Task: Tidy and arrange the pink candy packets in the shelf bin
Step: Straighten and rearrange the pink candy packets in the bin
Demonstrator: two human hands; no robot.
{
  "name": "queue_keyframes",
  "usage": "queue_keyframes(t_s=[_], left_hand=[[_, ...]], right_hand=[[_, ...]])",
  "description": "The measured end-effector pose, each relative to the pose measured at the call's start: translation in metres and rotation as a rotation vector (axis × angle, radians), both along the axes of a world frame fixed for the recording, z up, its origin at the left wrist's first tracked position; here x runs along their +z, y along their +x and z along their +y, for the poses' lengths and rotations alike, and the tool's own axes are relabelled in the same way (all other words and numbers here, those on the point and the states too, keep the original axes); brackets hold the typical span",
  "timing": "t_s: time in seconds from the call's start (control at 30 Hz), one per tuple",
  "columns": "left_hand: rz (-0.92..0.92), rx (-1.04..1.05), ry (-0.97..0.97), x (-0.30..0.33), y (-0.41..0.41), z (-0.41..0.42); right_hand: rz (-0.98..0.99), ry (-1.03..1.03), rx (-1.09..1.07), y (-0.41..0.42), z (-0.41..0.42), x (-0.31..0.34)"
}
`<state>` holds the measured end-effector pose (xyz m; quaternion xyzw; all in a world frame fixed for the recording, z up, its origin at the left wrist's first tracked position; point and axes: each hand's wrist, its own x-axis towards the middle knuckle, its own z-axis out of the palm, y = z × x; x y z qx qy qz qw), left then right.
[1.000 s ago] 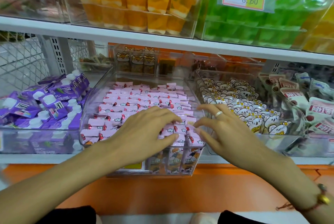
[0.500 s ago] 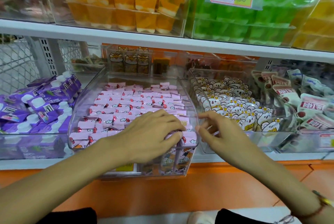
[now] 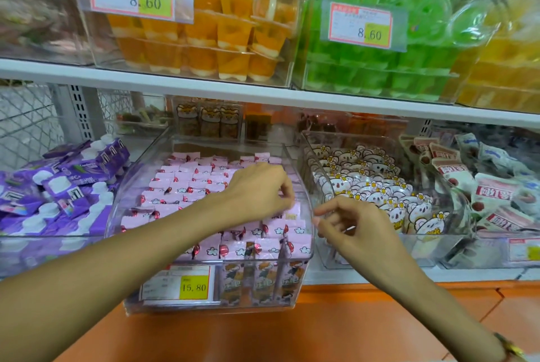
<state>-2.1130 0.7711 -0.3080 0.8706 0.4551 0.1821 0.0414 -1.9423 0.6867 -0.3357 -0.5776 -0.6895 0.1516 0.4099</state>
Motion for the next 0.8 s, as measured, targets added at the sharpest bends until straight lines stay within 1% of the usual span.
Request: queue_keyframes(t_s=[0.07, 0.2, 0.3, 0.4, 0.47, 0.53, 0.6, 0.67, 0.7, 0.73, 0.8], left_hand=[[-0.137, 0.02, 0.004, -0.002, -0.001, -0.002], [-0.613, 0.016, 0.012, 0.003, -0.006, -0.016], [-0.908, 0.026, 0.006, 0.011, -0.013, -0.028], [-1.251, 0.047, -0.07, 0.013, -0.025, -0.04], [-1.407, 0.095, -0.167, 0.01, -0.034, -0.048], [-1.483, 0.127, -0.311, 0.005, -0.039, -0.054], [-1.543, 0.106, -0.496, 0.001, -0.041, -0.06], [-1.573, 0.065, -0.634, 0.0, -0.042, -0.063], [-1.569, 0.06, -0.659, -0.001, -0.042, -0.063], [-1.542, 0.07, -0.646, 0.0, -0.043, -0.063], [-1.364, 0.083, -0.49, 0.0, -0.048, -0.061]], right_hand=[[-0.009, -0.003, 0.002, 0.0, 0.0, 0.0], [-0.021, -0.002, -0.011, -0.002, -0.001, 0.002], [0.006, 0.062, -0.051, -0.006, -0.002, 0.006], [0.059, 0.192, -0.055, -0.015, -0.006, 0.015], [0.053, 0.251, -0.005, -0.024, -0.01, 0.019], [-0.032, 0.27, 0.064, -0.035, -0.014, 0.02], [-0.11, 0.266, 0.136, -0.045, -0.016, 0.022], [-0.114, 0.302, 0.173, -0.052, -0.017, 0.025], [-0.06, 0.315, 0.161, -0.054, -0.017, 0.027], [0.047, 0.293, 0.14, -0.055, -0.017, 0.029], [0.38, 0.134, 0.126, -0.055, -0.016, 0.036]])
